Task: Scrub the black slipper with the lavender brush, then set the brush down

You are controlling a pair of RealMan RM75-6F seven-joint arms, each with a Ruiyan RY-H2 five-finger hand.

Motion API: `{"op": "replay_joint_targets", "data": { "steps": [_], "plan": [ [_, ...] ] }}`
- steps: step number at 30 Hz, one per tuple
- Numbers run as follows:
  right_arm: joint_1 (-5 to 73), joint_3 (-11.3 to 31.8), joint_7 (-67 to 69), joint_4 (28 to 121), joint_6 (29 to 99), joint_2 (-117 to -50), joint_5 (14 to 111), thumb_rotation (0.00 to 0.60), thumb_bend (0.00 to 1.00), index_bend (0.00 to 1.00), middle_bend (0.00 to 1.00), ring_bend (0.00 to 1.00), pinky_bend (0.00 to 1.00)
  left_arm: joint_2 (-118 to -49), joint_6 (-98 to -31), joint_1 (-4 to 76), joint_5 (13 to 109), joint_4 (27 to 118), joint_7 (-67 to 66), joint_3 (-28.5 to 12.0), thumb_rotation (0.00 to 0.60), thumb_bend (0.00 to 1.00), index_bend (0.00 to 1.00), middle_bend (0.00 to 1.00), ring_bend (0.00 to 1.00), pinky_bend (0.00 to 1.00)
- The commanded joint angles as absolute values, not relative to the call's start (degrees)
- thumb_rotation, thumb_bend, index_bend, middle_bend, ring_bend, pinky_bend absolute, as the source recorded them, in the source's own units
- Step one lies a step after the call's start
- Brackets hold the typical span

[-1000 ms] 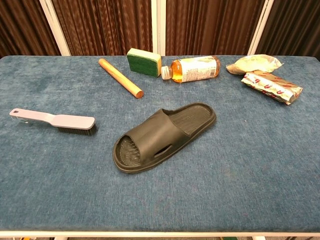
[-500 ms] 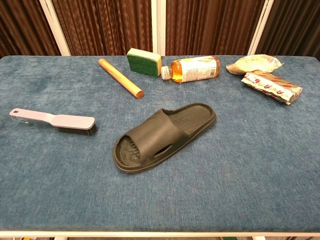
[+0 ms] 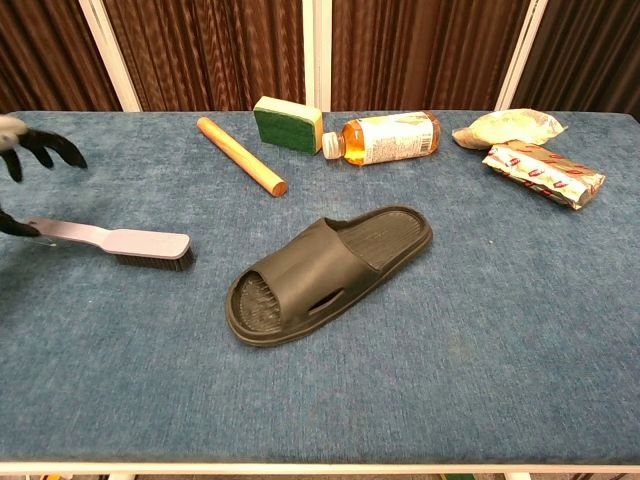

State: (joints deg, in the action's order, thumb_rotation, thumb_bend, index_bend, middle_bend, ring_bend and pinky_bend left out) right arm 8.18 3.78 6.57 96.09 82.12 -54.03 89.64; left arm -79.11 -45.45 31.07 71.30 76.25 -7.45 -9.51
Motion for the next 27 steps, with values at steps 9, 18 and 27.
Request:
{"op": "replay_joint_targets", "data": {
  "steps": [9,18,27],
  "plan": [
    [7.7,3.4,7.3,95.4,81.8,-54.0,88.5,0.600,0.14,0.05,0.21,0.05,0.10,-81.7,-37.3,37.2,60.7,74.1,-13.7,-7.8,0.600,0.16,0.45,0.43,0.34,0.42],
    [7.6,3.3,7.7,95.1,81.5,-54.4,88.1,0.600,0.14,0.05,0.21,0.05,0.10,-82.4,-38.6,38.0,57.8,74.0,-14.9,-6.5,0.600,0.16,0.56,0.61,0.49,0.58],
    [7.5,3.1,8.0,94.8,81.3,-54.6,87.8,0.600,0.14,0.05,0.21,0.05,0.10,-83.2,-38.6,38.8,55.3,73.0,-16.6,-4.9,0.600,0.16,0.56,0.61,0.49,0.58]
  ]
}}
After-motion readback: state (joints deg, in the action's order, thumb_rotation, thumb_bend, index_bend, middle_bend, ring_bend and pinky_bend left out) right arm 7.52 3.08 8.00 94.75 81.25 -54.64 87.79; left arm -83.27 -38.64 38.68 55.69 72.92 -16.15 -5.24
